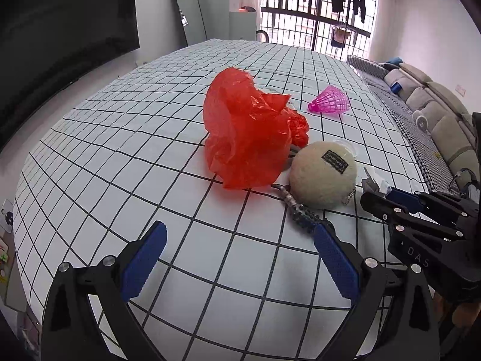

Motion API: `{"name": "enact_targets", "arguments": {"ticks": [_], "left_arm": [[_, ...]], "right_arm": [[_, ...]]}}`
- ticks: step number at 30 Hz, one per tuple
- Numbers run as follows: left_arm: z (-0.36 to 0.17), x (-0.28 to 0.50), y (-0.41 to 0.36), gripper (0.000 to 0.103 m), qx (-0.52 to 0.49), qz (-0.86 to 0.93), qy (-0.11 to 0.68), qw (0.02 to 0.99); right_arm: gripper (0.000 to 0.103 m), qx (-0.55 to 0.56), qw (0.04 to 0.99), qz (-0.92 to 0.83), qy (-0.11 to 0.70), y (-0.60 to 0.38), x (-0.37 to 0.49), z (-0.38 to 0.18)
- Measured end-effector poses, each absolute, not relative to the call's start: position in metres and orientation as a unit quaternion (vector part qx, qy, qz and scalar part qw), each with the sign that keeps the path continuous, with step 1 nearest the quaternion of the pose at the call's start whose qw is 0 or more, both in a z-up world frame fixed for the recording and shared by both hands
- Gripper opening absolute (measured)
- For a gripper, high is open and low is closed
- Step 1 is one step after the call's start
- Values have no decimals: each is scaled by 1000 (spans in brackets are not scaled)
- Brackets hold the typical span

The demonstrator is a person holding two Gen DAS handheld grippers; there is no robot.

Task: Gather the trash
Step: 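Grasp the crumpled white paper with the right tool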

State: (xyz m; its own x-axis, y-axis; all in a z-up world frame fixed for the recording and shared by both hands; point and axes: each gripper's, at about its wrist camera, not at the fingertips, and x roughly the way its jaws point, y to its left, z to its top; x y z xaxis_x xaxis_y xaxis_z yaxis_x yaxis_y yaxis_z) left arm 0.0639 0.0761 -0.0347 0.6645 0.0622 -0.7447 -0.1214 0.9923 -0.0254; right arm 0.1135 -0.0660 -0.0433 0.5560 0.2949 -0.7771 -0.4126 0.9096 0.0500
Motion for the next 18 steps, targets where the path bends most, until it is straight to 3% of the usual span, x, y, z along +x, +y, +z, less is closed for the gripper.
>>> {"name": "enact_targets", "arguments": {"ticks": [18], "left_arm": [[-42,84,44,96,-28,17,431,902]], "right_arm": [[28,17,905,132,403,-135,46,-30]]}}
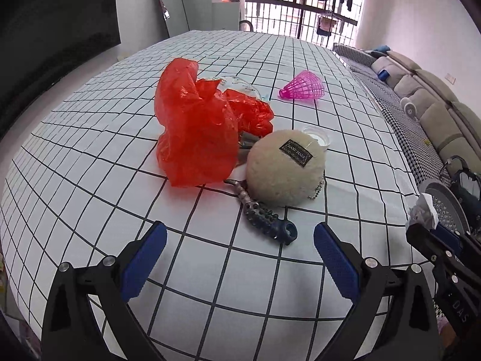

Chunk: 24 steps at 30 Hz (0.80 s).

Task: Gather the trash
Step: 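Grasp the crumpled white paper with the right tool, then grasp the dark spiky toy with the left tool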

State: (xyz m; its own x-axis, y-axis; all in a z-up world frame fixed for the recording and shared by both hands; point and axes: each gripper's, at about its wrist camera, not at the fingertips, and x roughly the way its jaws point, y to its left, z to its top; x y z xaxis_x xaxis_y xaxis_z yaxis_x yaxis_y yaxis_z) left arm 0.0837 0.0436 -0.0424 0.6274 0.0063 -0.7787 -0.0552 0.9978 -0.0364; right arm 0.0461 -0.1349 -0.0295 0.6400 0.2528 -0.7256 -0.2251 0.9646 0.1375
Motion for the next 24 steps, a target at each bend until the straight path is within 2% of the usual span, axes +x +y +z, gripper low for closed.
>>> {"name": "enact_targets", "arguments": {"ticks": [16,24], "left_arm": [[-63,107,36,96,-1,54,466,883],[-61,90,66,96,4,72,466,882]], "right_arm": [[28,64,903,125,406,-163,35,-35],[28,64,907,124,398,-165,29,-29]]}}
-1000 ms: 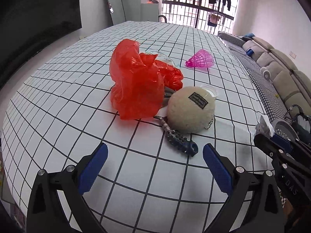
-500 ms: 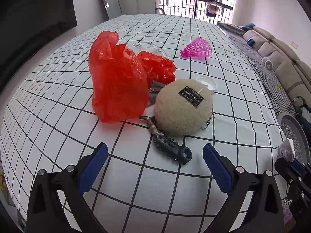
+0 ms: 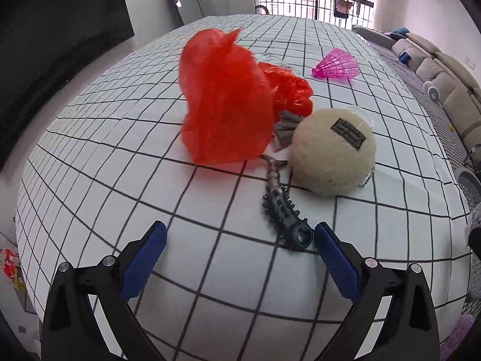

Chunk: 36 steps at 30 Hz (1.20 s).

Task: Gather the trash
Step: 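Grasp the dark spiky toy with the left tool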

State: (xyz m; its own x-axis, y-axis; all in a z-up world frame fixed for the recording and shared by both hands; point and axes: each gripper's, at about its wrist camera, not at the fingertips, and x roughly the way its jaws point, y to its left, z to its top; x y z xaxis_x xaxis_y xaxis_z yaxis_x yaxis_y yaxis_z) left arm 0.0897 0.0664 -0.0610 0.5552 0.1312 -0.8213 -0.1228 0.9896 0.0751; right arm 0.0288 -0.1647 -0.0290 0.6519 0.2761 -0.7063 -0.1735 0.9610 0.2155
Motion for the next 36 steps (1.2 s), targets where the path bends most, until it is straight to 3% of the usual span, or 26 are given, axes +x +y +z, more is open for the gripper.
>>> {"name": "enact_targets", "arguments": {"ticks": [16,18,22,25,26,36], "left_arm": [[-54,98,66,95,12,62,447,892],[-57,99,64,81,13,55,452,890],[-58,97,59,66,13,36,451,892],[-56,94,56,38,2,12,454,891],[-55,92,54,21,0,5,456,890],[-38,58,50,22,9,3,446,895]], "right_arm": [[28,69,907,117,400,-167,23,-28],[28,71,906,115,400,-170,23,-28],[28,73,905,111,403,-172,23,-29],[28,75,904,109,407,-175,21,-30],[28,76,903,108,408,-176,20,-30],[28,86,902,102,409,-190,10,-23]]}}
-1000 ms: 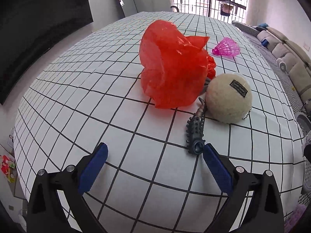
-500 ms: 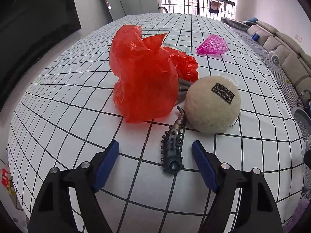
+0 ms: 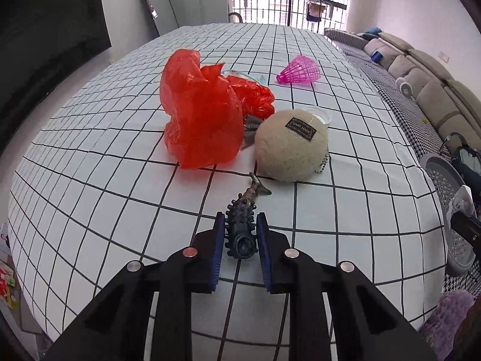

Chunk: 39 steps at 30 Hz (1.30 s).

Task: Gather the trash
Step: 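Grasp the dark spiky toy with the left tool, then carry the white paper with the right tool while the left tool carries the spiky toy toward the basket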

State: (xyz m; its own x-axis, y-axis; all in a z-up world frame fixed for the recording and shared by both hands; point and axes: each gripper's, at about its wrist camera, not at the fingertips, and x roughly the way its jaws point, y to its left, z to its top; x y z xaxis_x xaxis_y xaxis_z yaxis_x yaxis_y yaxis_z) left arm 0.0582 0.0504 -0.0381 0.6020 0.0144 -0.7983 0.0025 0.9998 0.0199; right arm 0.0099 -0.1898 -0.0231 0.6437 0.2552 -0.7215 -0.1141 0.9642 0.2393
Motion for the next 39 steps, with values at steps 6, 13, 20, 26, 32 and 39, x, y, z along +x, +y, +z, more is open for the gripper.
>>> {"name": "enact_targets", "arguments": {"ticks": [6,13,20,26,32,39], "left_arm": [[-16,39,52,21,8,13,428,904],[-4,37,41,21,0,0,413,911],[5,44,15,21,3,-43,396,917],[24,41,-8,21,24,-77,373,924],[37,33,-48,21,50,-114,358,925],[23,34,-118,21,76,-172,372,909]], "right_arm": [[28,94,903,98,407,-203,6,-20],[28,103,908,82,397,-224,-2,-14],[28,117,912,51,390,-246,-6,-13],[28,132,919,28,370,-266,-17,-5],[28,151,920,13,362,-292,-36,-7],[28,162,917,-8,363,-331,-53,-15]]}}
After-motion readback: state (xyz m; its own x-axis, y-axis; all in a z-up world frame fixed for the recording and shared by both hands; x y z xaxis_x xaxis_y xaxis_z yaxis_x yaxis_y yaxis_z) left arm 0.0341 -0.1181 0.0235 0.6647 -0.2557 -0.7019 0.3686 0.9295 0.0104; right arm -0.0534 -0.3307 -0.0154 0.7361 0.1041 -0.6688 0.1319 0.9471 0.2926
